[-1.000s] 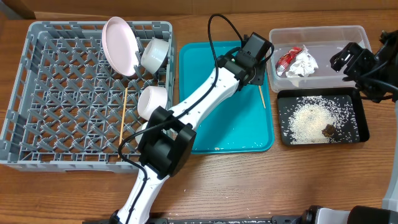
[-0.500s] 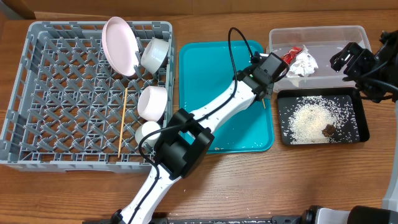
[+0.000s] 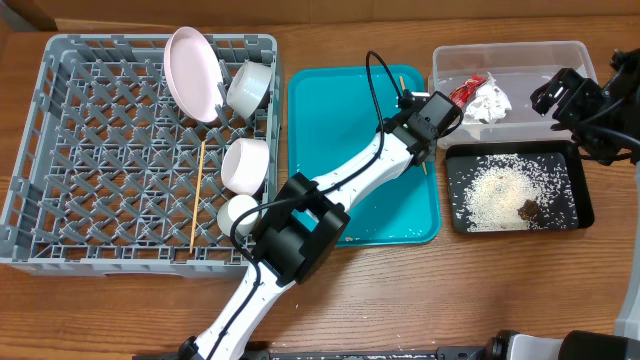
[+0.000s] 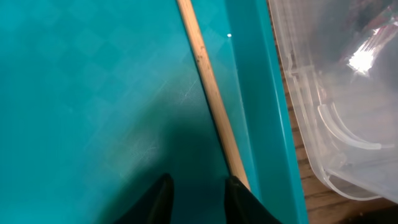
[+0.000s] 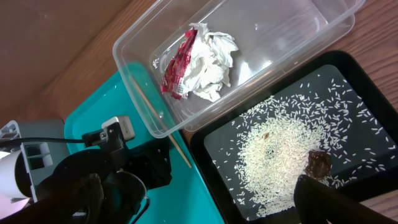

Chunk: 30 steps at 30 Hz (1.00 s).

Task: Sort waste into correct bins and load items into the dishwasher
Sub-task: 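Grasp the second chopstick with the left gripper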

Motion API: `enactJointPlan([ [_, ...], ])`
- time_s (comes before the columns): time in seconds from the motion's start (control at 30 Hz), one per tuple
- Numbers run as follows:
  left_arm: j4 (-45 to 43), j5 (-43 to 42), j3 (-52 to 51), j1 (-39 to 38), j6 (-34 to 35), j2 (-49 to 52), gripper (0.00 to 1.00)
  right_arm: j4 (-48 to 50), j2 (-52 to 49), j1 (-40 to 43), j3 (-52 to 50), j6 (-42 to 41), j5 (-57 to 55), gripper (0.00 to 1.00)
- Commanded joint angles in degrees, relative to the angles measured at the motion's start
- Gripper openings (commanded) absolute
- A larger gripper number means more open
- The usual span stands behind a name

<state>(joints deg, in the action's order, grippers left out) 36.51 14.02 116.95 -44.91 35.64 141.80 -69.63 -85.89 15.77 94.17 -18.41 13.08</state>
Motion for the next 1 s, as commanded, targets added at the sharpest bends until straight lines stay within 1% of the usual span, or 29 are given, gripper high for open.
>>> enactJointPlan([
  [0.0, 1.2, 1.6, 0.9, 0.0, -1.2, 1.0, 0.29, 0.3, 0.3, 0.2, 0.8, -0.3, -0.4, 1.00],
  [0.07, 2.3, 2.6, 0.8, 0.0, -1.6, 1.0, 0.28, 0.3, 0.3, 0.2, 0.8, -0.3, -0.4, 1.00],
  [0.1, 2.3, 3.1, 0.8, 0.1, -2.3, 1.0, 0.32, 0.3, 0.3, 0.2, 0.8, -0.3, -0.4, 1.00],
  [0.17, 1.6, 3.4, 0.9, 0.1, -2.9, 1.0, 0.46, 0.3, 0.3, 0.2, 0.8, -0.3, -0.4, 1.00],
  [0.2, 1.1, 3.3, 1.0, 0.1, -2.9, 1.0, 0.49, 0.3, 0.3, 0.2, 0.8, -0.3, -0.4, 1.00],
  [0.37, -0.5, 2.4, 1.4, -0.2, -2.2, 1.0, 0.56, 0.3, 0.3, 0.2, 0.8, -0.3, -0.4, 1.00],
  [0.53, -1.2, 1.6, 1.4, -0.1, -2.1, 1.0, 0.57, 0.3, 0.3, 0.2, 0.8, -0.3, -0.4, 1.00],
  [0.8, -3.9, 1.6, 1.4, -0.1, -2.2, 1.1, 0.55, 0.3, 0.3, 0.2, 0.8, -0.3, -0.4, 1.00],
  [0.97, -5.3, 1.4, 1.2, -0.1, -2.2, 3.8, 0.53, 0.3, 0.3, 0.2, 0.8, -0.3, -0.4, 1.00],
])
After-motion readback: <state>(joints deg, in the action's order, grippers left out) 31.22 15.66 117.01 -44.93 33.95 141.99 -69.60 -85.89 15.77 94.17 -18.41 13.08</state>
